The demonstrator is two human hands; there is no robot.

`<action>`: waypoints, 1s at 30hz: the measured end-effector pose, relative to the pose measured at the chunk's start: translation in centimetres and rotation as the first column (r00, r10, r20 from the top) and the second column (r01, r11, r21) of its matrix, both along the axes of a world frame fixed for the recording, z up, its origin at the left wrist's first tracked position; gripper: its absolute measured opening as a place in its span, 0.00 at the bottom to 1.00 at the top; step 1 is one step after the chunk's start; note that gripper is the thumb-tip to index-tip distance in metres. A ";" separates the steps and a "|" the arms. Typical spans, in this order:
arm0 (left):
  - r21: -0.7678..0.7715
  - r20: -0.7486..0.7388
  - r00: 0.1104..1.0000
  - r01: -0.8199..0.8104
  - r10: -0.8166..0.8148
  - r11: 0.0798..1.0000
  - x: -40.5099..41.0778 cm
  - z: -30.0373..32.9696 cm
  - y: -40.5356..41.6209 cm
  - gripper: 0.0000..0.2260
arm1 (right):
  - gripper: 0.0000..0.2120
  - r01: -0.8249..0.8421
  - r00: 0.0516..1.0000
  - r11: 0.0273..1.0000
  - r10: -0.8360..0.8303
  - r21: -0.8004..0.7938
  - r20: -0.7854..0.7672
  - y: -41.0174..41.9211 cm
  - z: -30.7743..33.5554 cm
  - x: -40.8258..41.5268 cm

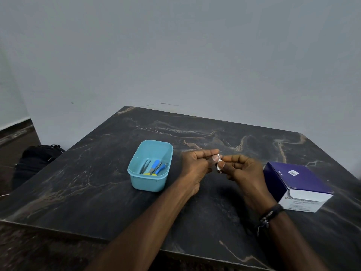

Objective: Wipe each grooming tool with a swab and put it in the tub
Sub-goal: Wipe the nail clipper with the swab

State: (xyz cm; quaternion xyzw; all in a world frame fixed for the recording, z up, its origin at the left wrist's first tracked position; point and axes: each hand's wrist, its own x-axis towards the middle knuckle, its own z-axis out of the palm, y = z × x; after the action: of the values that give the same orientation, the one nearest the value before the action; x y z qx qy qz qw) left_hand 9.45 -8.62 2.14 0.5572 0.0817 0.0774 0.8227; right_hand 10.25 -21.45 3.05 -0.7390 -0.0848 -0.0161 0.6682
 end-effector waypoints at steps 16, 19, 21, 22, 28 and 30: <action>-0.005 0.007 1.000 0.011 -0.011 1.000 -0.1 0.2 0.1 0.06 | 0.09 -0.054 0.996 0.992 0.062 0.114 -0.070 -0.4 -0.1 0.3; -0.063 0.028 1.000 0.004 -0.002 0.998 -0.1 0.3 0.5 0.06 | 0.11 -0.121 0.987 0.990 0.127 0.068 -0.098 -0.3 -0.2 0.4; -0.081 0.036 0.999 -0.002 0.005 0.997 -0.2 0.3 0.7 0.06 | 0.12 -0.140 0.984 0.989 0.144 0.047 -0.104 -0.2 -0.3 0.4; -0.080 0.036 0.999 -0.002 0.005 0.997 -0.1 0.3 0.7 0.06 | 0.12 -0.134 0.986 0.990 0.137 0.041 -0.094 -0.3 -0.3 0.4; -0.053 0.026 0.999 0.025 -0.024 0.998 -0.4 0.4 0.5 0.07 | 0.11 -0.082 0.996 0.994 0.084 0.068 -0.029 -0.3 -0.1 0.3; -0.052 0.032 0.999 0.038 -0.037 0.998 -0.4 0.3 0.4 0.08 | 0.11 -0.070 0.997 0.994 0.072 0.080 -0.026 -0.3 -0.1 0.3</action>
State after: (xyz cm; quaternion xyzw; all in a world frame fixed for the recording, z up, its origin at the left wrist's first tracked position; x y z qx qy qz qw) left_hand 9.06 -8.17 2.49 0.5354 0.0606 0.0683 0.8397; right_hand 10.58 -21.71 2.94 -0.7085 -0.1007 0.0152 0.6983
